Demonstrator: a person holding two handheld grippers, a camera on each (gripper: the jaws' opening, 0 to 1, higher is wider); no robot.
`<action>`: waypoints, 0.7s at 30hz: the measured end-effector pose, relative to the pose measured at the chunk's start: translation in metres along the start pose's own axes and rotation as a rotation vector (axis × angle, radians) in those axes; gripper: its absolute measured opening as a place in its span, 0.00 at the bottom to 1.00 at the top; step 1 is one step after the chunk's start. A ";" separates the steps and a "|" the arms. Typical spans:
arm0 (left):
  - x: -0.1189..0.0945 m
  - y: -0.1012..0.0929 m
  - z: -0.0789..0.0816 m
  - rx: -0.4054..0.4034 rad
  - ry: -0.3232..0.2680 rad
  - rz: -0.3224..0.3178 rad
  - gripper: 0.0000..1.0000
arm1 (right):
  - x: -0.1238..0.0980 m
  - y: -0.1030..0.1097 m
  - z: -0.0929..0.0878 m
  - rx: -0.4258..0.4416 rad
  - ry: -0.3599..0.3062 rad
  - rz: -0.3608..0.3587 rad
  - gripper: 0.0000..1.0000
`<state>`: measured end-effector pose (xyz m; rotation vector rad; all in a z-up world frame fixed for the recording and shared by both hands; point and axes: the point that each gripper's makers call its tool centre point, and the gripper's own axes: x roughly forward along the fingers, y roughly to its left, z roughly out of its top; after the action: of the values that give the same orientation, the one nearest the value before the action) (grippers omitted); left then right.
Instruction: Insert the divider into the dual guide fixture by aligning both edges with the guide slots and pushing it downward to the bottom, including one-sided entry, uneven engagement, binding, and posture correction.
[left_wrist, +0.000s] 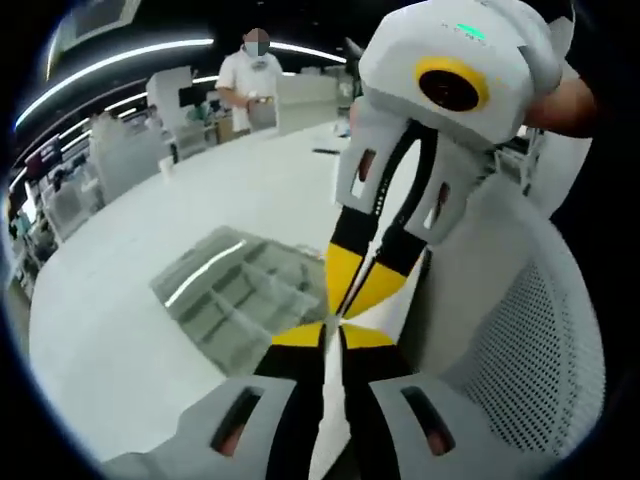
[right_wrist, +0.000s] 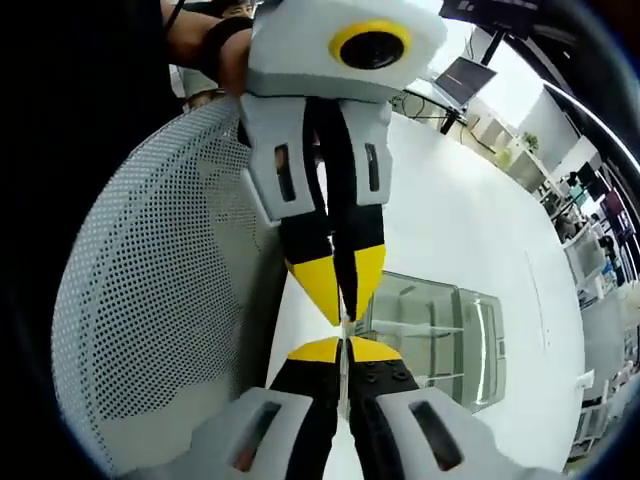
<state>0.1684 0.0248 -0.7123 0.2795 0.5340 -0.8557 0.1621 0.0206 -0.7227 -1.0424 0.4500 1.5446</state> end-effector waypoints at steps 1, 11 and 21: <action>0.000 0.001 0.000 -0.003 -0.002 0.003 0.03 | -0.002 -0.001 0.002 0.012 -0.015 0.001 0.00; -0.006 0.007 -0.004 0.068 -0.005 0.026 0.01 | -0.011 -0.003 0.006 0.060 -0.065 0.017 0.00; -0.008 -0.003 0.003 0.161 -0.015 -0.014 0.00 | -0.012 0.003 0.008 0.033 -0.061 0.045 0.00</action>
<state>0.1625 0.0262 -0.7053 0.4168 0.4539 -0.9155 0.1559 0.0187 -0.7096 -0.9630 0.4577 1.5993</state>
